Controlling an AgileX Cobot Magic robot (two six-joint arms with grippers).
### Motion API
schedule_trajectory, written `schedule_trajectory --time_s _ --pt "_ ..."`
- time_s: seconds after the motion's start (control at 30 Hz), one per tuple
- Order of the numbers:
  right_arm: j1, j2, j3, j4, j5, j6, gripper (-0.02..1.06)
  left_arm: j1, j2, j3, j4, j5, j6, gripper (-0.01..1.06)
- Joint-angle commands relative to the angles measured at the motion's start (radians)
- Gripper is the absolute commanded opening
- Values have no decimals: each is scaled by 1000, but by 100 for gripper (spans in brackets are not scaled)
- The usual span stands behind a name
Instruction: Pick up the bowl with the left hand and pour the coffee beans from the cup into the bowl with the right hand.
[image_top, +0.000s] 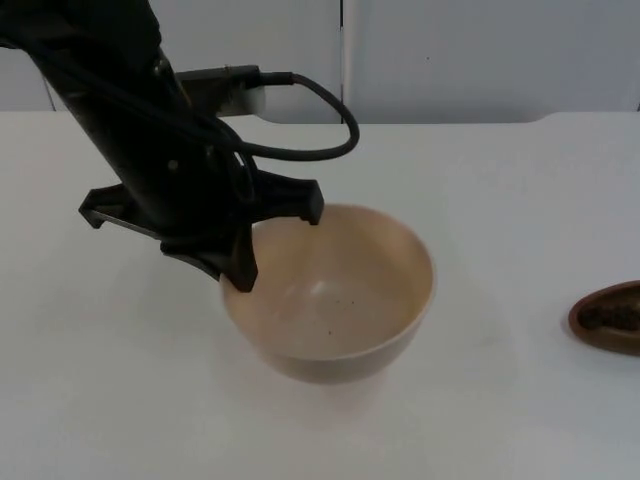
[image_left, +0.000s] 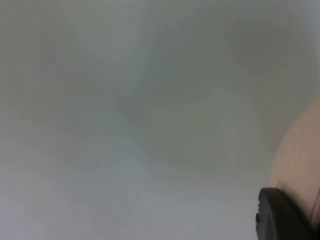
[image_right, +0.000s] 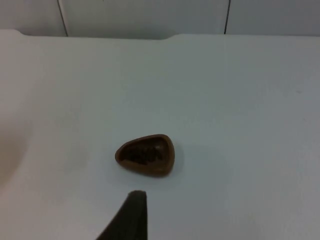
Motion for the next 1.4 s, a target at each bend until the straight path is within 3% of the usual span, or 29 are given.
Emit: schedule_trajectory --time_s 0.0,0.37,0.67,1.07,1.37 --pt "-6 34 -18 3 -27 -4 105 -7 -10 -8 -24 -5 -7 0" --pt "-6 454 -136 49 -151 -9 105 -7 -3 -8 -38 -18 -7 0" --pt "-6 778 -310 55 -157 -9 105 -7 -3 -8 -40 -20 -7 0" --pt "-6 1032 -581 55 -70 -9 105 -7 -3 -8 -40 -20 -7 0" --pt "-6 1087 -637 55 2 -6 105 -7 -3 -8 -40 -22 -7 0"
